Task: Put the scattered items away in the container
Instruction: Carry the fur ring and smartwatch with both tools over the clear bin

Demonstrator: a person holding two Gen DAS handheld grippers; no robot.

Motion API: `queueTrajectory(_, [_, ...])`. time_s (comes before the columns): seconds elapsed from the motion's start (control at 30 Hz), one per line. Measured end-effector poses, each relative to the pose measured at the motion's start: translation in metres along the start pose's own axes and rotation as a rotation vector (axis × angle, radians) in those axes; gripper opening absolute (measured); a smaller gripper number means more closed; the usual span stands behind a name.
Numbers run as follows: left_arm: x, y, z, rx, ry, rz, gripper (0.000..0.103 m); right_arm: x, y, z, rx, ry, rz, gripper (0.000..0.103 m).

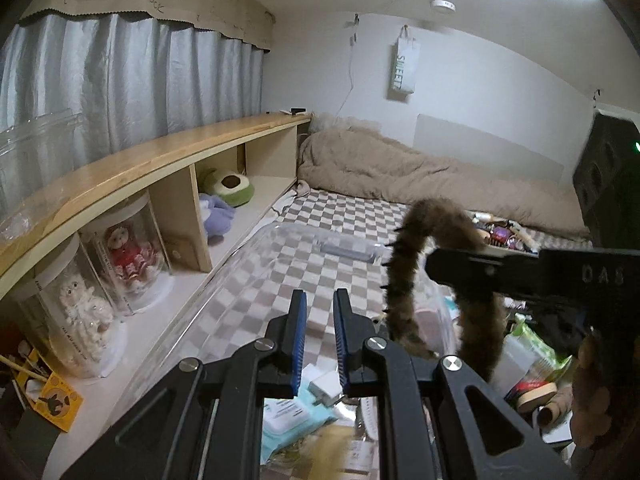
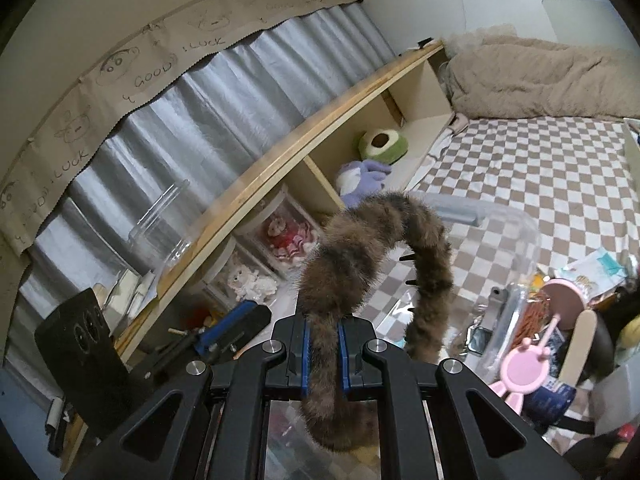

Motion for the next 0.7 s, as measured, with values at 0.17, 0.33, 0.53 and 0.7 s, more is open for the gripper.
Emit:
queueTrajectory(0.17, [-0.006, -0.002, 0.001, 0.000, 0.007, -0.026, 0.014, 0.001, 0.007, -0.019, -0.007, 0.026, 0.016, 0.012])
queueTrajectory(0.33, [-0.011, -0.005, 0.004, -0.008, 0.009, -0.049, 0.014, 0.006, -0.002, -0.044, -0.058, 0.054, 0.009, 0.012])
queueTrajectory(0.53, [-0.016, -0.001, 0.004, -0.011, 0.019, -0.052, 0.014, 0.009, -0.022, -0.080, -0.167, 0.120, 0.005, 0.012])
queueTrajectory(0.7, [-0.021, 0.007, 0.001, -0.015, 0.034, -0.033, 0.014, 0.008, -0.037, -0.105, -0.275, 0.176, 0.014, 0.012])
Point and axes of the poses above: each gripper's, at about its wrist camera, not at the fingertips, and z roughly against the way its jaws point, y to its left, x to its top, the point moved 6 cm from there along -z, roughly the way its jaws point, and after that the axes turned 7 degrees about -z, right-handed, at the moved point
